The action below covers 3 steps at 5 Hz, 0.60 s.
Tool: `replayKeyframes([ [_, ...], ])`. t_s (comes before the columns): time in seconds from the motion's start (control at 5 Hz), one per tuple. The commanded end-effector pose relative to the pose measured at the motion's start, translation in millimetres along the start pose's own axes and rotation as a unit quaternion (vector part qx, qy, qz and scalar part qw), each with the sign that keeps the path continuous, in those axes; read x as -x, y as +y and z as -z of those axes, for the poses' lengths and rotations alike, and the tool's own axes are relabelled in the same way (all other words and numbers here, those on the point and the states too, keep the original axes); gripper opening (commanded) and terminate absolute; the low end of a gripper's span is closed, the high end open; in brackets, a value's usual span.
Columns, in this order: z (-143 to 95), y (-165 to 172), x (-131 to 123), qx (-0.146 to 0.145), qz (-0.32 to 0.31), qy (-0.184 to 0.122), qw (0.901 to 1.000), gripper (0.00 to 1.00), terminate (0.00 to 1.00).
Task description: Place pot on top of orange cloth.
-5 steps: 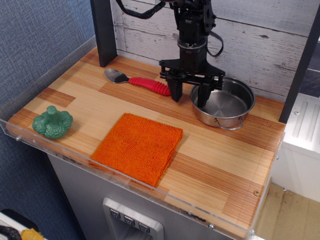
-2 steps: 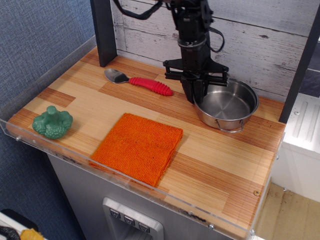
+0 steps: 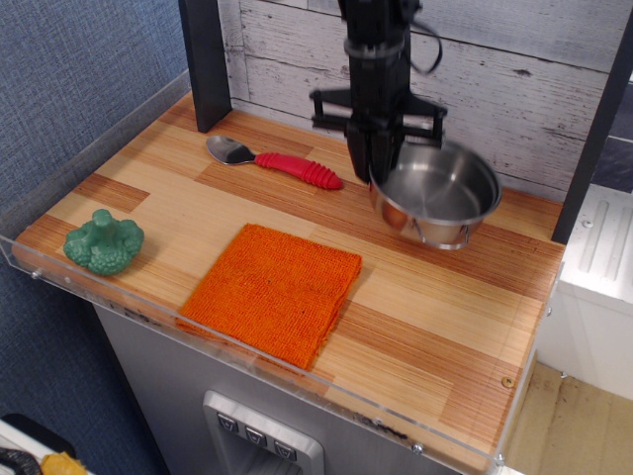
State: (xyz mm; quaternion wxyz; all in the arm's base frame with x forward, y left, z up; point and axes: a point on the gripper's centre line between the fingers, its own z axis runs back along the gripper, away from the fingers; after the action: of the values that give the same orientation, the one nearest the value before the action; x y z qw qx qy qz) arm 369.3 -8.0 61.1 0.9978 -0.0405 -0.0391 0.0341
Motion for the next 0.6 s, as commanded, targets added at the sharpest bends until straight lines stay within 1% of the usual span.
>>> replayKeyframes([
  [0.0, -41.1, 14.2, 43.0, -0.01, -0.012, -0.015, 0.9998, 0.0, 0.0],
  [0.2, -47.8, 32.8, 78.2, -0.012, -0.014, -0.019, 0.9996, 0.0, 0.0],
  [0.4, -47.8, 48.4, 97.9, -0.029, -0.039, -0.017, 0.9987, 0.0, 0.0],
])
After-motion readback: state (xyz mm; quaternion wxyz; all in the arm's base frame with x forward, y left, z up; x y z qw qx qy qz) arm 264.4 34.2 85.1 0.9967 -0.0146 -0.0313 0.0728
